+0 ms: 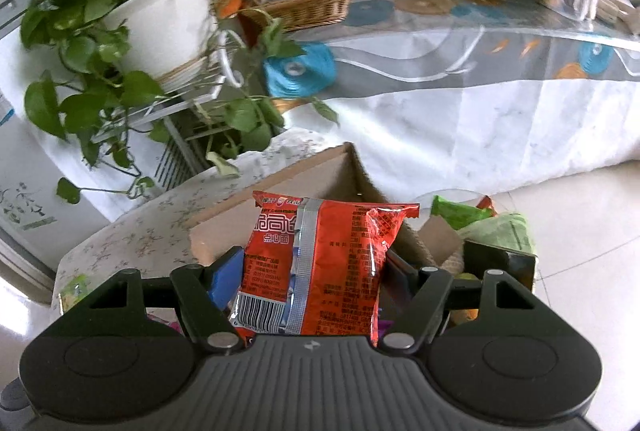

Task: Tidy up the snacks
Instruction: 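Open both tools to drop the pink and red-orange bags into the box, then move the left tool to the green cracker bag while the right tool reaches the blue-white Ameria bag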

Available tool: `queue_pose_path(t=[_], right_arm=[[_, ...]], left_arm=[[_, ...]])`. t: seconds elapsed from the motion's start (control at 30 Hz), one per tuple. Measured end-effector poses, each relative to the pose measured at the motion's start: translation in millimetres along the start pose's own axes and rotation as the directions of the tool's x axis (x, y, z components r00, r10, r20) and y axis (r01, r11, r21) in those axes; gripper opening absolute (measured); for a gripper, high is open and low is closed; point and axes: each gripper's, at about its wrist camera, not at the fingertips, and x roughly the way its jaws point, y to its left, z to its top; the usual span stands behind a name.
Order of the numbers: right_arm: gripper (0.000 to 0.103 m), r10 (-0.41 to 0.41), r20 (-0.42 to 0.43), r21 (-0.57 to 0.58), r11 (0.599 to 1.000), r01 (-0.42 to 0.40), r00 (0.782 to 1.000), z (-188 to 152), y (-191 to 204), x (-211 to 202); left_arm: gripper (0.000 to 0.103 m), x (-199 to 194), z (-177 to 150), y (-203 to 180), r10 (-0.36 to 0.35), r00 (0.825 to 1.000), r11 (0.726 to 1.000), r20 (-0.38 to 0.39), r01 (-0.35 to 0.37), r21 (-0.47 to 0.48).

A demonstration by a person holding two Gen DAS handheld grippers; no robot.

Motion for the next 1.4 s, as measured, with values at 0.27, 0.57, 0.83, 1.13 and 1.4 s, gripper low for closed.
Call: queue_pose_path(t=[0.27, 0.57, 0.83, 1.13, 1.4], right_arm=[[0.078, -0.019, 0.005, 0.046, 0.999, 0.018, 1.0, 0, -14, -2], [0.082, -0.052, -0.028, 0.07, 0.996, 0.054, 0.998, -1, -20, 7], [0.087, -0.051, -0.02, 0.088, 0.995, 0.052, 0.999, 0, -21, 5], [0.088, -0.034, -0.025, 0.073, 0.997, 0.036, 0.999, 1, -13, 6], [0.088, -0.007, -0.031, 0.052, 0.999, 0.008, 1.0, 1, -1, 6]], left_arm=[[0.065, 19, 6, -12, 0.01, 1.0, 1.0, 0.012, -0.01, 0.019], [0.08, 46, 8, -11, 0.024, 1.0, 1.0, 0.003, -0.024, -0.02], [0.096, 36, 12, -11, 0.071, 0.997, 0.998, -0.012, -0.071, 0.003], [0.098, 23, 12, -2, 0.141, 0.988, 0.99, -0.066, -0.139, 0.038], [0.098, 13, 6, 14, 0.188, 0.978, 0.982, -0.094, -0.184, 0.042]])
